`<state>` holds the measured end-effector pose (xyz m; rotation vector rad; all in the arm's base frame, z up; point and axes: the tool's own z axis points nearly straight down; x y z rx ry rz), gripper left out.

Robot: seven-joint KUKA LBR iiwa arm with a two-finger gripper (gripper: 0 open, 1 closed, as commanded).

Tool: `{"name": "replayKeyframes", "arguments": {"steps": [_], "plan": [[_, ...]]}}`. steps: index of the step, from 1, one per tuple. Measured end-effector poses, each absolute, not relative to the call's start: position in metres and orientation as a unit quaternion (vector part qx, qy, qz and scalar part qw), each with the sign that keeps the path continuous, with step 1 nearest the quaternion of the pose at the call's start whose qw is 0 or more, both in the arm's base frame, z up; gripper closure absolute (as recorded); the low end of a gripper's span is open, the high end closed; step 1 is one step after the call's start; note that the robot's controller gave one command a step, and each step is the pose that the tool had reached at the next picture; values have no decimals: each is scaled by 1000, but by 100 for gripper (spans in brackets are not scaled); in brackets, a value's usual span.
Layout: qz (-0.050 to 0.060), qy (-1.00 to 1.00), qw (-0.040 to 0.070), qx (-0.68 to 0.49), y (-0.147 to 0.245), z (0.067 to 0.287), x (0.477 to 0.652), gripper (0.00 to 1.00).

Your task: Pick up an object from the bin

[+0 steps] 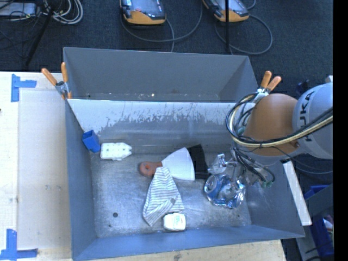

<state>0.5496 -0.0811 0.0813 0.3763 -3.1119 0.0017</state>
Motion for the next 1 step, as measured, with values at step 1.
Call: {"name": "replayKeyframes", "arguments": {"steps": [1], "plan": [[1,-993,3,120,-81,81,550,100]]}}
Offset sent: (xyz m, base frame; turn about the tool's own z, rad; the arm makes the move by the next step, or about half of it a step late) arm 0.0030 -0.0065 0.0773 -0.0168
